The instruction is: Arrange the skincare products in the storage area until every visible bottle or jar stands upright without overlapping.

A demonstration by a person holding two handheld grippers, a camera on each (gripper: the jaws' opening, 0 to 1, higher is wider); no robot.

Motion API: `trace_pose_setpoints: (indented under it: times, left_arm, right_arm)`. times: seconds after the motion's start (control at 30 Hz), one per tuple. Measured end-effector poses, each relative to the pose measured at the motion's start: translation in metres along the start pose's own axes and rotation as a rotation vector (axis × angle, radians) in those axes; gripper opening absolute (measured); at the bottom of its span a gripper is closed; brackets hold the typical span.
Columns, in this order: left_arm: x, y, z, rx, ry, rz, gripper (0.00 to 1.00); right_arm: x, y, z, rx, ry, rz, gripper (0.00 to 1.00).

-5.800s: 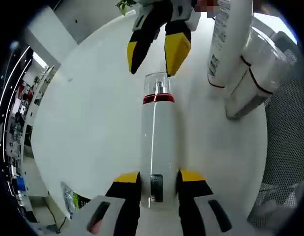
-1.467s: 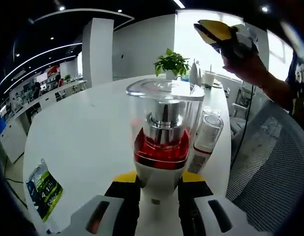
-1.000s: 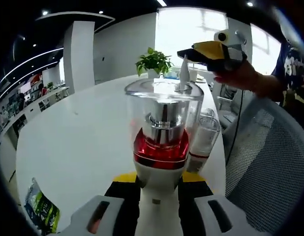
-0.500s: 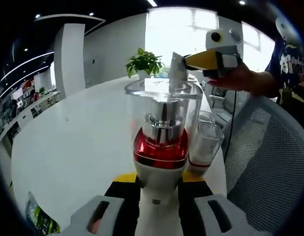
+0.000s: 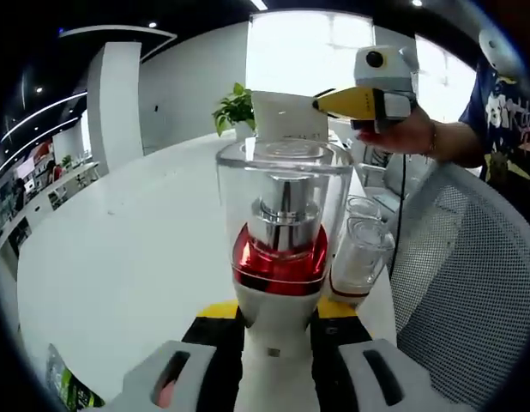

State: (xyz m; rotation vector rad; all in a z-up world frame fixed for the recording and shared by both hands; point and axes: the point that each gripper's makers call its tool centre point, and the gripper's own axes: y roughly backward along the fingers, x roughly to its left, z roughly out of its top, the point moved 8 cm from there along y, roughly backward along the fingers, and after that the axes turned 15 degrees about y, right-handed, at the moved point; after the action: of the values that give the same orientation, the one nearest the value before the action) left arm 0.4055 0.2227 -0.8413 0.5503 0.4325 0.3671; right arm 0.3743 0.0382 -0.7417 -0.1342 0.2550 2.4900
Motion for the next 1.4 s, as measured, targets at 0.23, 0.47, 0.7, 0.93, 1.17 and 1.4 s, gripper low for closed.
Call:
trace_pose_setpoints:
  times: [0.23, 0.47, 0.7, 0.93, 1.17, 1.4]
  left_arm:
    - [-0.001, 0.002, -0.001, 0.016, 0.005, 0.014, 0.31]
    - [0.002, 0.007, -0.008, 0.07, 0.003, 0.054, 0.32]
    - [0.0, 0.02, -0.009, 0.017, 0.034, 0.078, 0.3]
    - [-0.005, 0.024, -0.01, -0.033, 0.046, 0.099, 0.27]
    - [-0.006, 0.025, -0.015, -0.05, 0.071, 0.119, 0.24]
    - [-0.005, 0.024, -0.018, -0.08, 0.102, 0.121, 0.24]
  right_arm:
    - [-0.006, -0.002, 0.0, -0.026, 0.1, 0.162, 0.01]
    - [-0.018, -0.002, -0.001, -0.046, 0.117, 0.281, 0.0]
    - [-0.024, -0.004, -0.001, -0.072, 0.14, 0.415, 0.0]
    - [-0.025, -0.007, 0.008, -0.124, 0.083, 0.405, 0.15]
    - [-0.016, -0.013, -0.018, -0.022, 0.07, 0.41, 0.19]
    - [-0.007, -0.028, -0.035, 0.032, 0.032, 0.436, 0.17]
